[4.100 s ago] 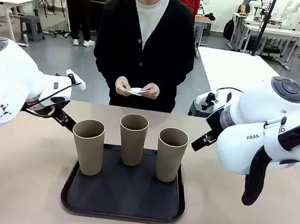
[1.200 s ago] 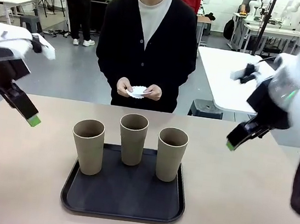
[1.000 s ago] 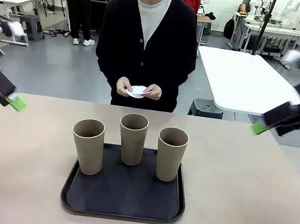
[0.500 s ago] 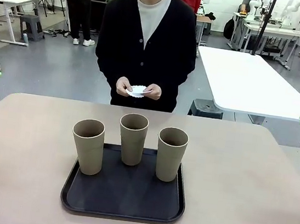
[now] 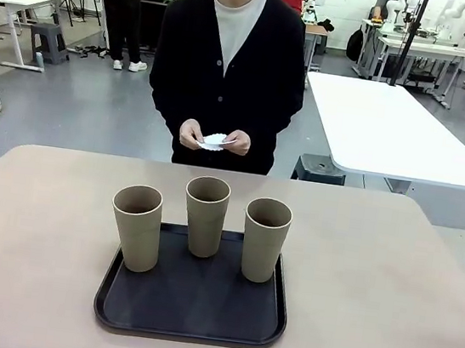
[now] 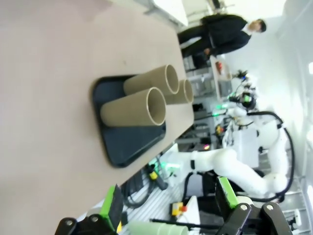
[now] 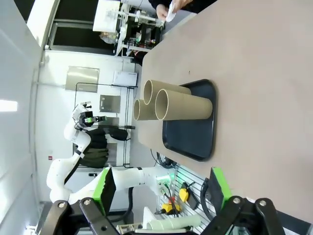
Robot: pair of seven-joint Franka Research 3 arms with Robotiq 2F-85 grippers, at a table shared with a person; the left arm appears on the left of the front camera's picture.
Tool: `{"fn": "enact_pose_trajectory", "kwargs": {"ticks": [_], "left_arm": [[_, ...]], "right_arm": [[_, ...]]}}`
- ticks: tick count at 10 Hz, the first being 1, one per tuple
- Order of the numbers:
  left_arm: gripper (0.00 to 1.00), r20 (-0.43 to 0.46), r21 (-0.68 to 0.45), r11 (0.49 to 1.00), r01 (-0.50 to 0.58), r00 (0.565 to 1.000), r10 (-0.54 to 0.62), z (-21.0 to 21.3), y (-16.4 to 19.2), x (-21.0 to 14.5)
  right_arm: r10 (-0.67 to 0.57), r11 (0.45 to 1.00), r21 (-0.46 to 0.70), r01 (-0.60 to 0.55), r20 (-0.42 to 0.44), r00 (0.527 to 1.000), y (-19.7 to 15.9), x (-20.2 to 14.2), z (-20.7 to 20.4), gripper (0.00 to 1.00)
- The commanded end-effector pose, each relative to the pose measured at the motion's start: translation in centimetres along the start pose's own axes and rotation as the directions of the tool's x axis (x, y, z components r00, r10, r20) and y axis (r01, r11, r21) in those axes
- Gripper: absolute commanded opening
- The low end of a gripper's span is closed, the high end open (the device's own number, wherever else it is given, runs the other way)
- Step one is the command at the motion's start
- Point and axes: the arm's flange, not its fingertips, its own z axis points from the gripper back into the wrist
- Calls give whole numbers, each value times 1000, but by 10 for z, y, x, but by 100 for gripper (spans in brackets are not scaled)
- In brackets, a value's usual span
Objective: Place coasters on the table and set cups on them.
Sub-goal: Pick up one Reusable plastic cup and place it on a coaster set by the human.
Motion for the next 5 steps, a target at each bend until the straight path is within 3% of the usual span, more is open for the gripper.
{"fn": "enact_pose_trajectory", "kwargs": {"ticks": [1,5], "left_arm": [[100,49,-40,999,1,999,1,-8,2,-12],[100,115,-46,999,-27,993,32,-4,2,-19]], "right_arm": [[14,999,35,-15,21,1000,-4,-4,7,100],[30,999,42,-31,32,999,-7,-13,21,100]]}}
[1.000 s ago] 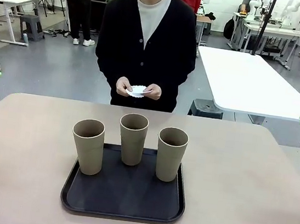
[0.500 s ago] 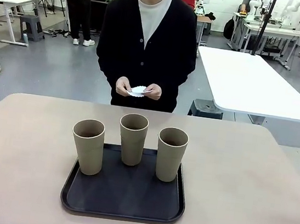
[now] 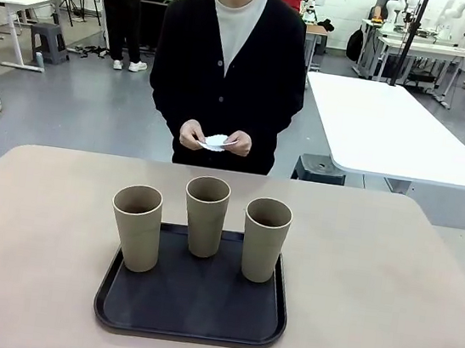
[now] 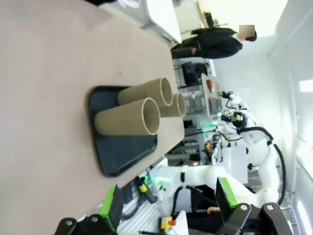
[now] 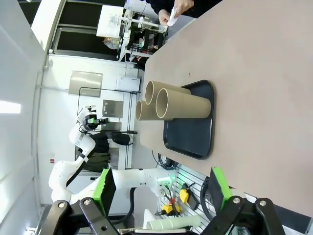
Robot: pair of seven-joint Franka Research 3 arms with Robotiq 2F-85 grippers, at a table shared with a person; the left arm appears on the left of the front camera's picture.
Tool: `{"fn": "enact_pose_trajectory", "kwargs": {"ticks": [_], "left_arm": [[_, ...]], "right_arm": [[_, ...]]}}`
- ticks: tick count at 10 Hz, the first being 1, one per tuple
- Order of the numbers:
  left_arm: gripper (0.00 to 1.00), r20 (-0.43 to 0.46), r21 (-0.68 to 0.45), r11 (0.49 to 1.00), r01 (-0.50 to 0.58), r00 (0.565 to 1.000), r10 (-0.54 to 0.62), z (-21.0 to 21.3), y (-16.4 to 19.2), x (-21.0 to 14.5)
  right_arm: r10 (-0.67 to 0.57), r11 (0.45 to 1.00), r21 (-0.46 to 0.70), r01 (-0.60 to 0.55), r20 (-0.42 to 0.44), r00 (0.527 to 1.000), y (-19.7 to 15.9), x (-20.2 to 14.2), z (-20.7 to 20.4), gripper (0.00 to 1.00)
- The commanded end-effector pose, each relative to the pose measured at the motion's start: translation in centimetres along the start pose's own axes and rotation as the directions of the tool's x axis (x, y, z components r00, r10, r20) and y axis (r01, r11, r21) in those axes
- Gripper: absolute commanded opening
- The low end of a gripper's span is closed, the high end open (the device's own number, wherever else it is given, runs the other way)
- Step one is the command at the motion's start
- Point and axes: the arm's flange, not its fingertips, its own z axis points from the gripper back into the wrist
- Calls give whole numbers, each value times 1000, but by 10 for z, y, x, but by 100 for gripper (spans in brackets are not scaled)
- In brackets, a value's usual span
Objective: Place coasters on the table and set cups on them.
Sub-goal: Pick up one Reusable plastic cup and place it on a coaster set by the human.
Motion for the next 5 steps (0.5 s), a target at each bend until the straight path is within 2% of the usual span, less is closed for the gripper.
{"fn": "enact_pose_trajectory", "kwargs": {"ticks": [1,2,5], "left_arm": [[100,43,57,998,-3,999,1,-5,-7,-11],[100,0,0,1000,0,1000,0,0,0,0],[100,0,0,1000,0,1000,0,0,0,0]], "right_arm": [[47,999,22,-47,-8,999,4,1,0,100],[0,1000,0,0,0,1000,0,0,0,100],[0,1000,0,0,0,1000,0,0,0,100]]}}
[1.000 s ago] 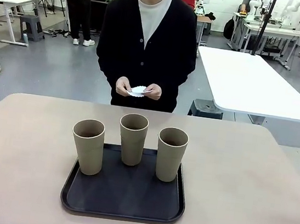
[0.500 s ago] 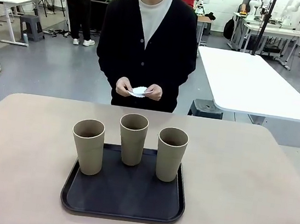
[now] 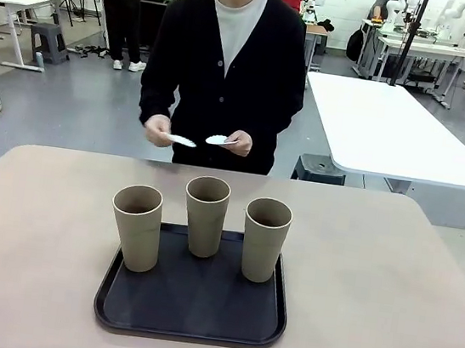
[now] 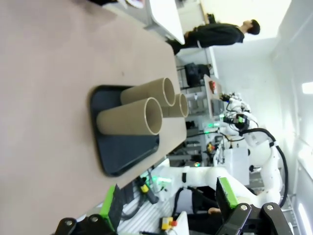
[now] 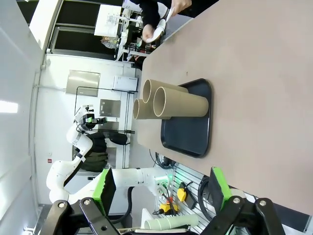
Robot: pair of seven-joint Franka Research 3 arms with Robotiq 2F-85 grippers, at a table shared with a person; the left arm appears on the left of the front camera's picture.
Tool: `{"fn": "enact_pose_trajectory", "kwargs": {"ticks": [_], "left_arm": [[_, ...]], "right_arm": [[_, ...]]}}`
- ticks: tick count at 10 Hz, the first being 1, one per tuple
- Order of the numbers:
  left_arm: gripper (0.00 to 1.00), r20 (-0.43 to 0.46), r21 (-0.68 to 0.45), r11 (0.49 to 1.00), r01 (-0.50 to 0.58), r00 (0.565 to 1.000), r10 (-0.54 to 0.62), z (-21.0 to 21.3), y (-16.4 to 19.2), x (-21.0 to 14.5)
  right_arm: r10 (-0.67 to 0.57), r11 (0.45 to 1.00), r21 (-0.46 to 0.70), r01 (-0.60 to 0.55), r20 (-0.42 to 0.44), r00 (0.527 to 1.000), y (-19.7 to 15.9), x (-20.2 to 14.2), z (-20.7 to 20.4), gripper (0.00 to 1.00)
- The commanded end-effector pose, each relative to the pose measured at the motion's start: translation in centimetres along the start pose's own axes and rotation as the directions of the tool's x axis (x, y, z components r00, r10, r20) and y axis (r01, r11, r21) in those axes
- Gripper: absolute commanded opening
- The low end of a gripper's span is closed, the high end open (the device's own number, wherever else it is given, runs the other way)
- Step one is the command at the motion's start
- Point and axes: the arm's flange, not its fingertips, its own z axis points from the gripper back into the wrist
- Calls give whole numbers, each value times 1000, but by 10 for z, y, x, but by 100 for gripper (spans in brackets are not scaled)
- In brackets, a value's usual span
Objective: Place coasters on the table and set cups on them.
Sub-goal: Pick up one Reusable plastic cup and place it on a coaster set by the human.
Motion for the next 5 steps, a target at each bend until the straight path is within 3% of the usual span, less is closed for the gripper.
{"fn": "enact_pose_trajectory", "kwargs": {"ticks": [1,5], "left_arm": [[100,0,-14,1000,9,1000,-9,2,-1,2],[100,0,-14,1000,9,1000,-9,2,-1,2]], "right_arm": [[-1,1000,15,1,2,1000,0,2,-1,100],[-1,1000,15,1,2,1000,0,2,-1,100]]}}
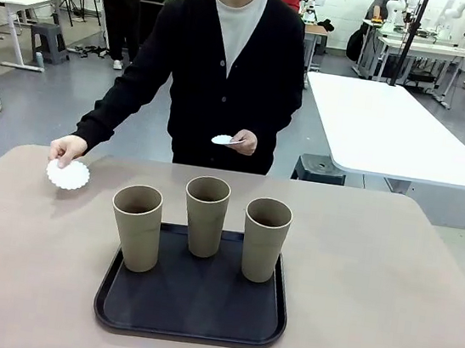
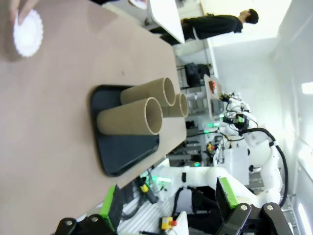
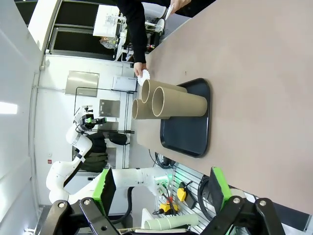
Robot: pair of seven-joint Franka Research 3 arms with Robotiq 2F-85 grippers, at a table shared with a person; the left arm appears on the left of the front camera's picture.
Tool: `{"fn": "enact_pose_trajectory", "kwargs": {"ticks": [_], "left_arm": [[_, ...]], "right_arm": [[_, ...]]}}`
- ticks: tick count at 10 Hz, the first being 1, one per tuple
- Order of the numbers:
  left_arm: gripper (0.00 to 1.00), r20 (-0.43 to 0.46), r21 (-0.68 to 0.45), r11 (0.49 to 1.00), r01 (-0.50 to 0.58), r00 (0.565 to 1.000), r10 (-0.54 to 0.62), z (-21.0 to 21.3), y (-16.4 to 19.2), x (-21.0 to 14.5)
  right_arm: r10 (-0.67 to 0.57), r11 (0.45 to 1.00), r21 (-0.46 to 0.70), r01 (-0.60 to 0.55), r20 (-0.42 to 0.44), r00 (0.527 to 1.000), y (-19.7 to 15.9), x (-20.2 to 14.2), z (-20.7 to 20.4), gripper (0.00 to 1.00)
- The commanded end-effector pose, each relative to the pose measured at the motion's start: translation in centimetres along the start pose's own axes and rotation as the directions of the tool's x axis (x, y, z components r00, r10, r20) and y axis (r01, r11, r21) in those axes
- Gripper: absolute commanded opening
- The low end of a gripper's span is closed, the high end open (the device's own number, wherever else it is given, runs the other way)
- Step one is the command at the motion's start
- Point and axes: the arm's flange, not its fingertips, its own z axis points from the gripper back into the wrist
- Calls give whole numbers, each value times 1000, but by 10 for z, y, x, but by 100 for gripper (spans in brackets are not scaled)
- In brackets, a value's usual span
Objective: Place coasters on the table and set cups on them.
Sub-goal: Pick up one Reusable plastic cup and place it on a coaster set by the human.
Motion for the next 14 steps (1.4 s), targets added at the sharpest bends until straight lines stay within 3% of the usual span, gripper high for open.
{"fn": "enact_pose_trajectory", "kwargs": {"ticks": [1,12,13,14], "left_arm": [[100,1,-13,1000,10,1000,-10,2,-1,1],[100,0,0,1000,1,1000,-1,1,-1,1],[100,9,122,993,1,1000,-2,-3,-10,27],[100,16,252,946,204,976,-215,-9,-36,46]], "right_arm": [[5,1000,20,-5,3,1000,1,2,0,100],[5,1000,20,-5,3,1000,1,2,0,100],[5,1000,20,-5,3,1000,1,2,0,100],[5,1000,20,-5,3,1000,1,2,0,100]]}}
